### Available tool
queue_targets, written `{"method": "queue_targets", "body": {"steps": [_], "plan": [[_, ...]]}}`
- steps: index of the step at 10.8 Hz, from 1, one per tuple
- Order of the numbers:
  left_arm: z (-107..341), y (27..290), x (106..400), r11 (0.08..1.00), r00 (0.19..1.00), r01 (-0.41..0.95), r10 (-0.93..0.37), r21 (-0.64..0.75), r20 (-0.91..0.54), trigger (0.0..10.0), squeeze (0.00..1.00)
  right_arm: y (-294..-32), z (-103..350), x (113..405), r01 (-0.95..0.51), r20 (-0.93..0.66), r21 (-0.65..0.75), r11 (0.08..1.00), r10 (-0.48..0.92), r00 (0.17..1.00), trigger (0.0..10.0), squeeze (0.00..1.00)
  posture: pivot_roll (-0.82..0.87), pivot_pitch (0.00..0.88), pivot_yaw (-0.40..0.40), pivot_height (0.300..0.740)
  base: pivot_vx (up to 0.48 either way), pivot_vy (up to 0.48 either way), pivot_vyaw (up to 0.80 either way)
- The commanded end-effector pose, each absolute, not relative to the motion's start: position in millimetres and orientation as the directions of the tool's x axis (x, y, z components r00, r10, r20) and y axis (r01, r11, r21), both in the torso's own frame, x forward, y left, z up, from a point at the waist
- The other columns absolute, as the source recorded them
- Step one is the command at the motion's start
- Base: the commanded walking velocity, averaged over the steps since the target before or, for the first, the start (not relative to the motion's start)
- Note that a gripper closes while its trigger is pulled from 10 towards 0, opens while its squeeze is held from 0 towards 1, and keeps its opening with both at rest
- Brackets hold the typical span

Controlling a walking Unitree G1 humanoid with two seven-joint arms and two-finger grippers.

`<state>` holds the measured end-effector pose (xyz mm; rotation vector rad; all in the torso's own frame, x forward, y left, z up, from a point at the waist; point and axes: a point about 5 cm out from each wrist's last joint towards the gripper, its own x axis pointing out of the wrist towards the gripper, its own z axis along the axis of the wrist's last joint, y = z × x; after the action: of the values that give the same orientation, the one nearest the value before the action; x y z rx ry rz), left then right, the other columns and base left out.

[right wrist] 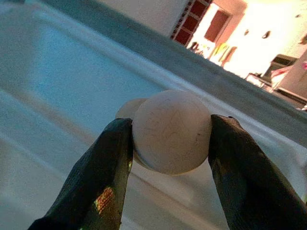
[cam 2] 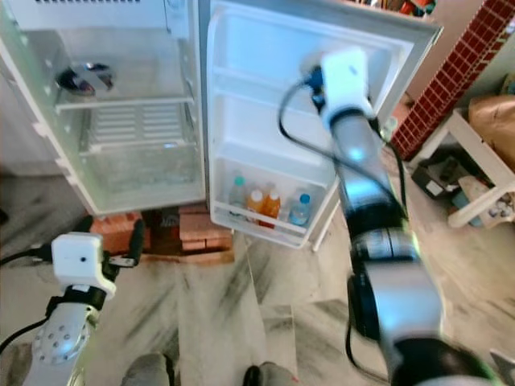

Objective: Restocking fridge

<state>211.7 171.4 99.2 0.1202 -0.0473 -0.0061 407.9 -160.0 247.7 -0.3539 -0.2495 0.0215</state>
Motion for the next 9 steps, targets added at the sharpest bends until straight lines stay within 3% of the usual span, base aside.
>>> {"method": "queue_targets", "body": {"steps": [1,7,9], "plan": [[99,169,209,0.992,0.999,0.005,-0.009,0.128,0.037,10.0,0.00,-166,258,412,0.031,0.227,-0.385,0.922,0.062,0.972,10.0,0.00,0.22,0.157,-0.133,0.740,0.000,0.000,0.00],[95,170,205,0.992,1.000,-0.015,0.013,0.124,0.011,10.0,0.00,-154,313,426,-0.019,0.246,-0.461,0.887,0.148,0.958,10.0,0.00,0.23,0.150,-0.172,0.740,0.000,0.000,0.00],[96,171,207,0.992,1.000,-0.021,0.020,0.123,0.010,10.0,0.00,-140,304,428,-0.115,0.130,-0.522,0.845,0.212,0.968,10.0,0.00,0.24,0.153,-0.175,0.740,0.000,0.000,0.00]]}}
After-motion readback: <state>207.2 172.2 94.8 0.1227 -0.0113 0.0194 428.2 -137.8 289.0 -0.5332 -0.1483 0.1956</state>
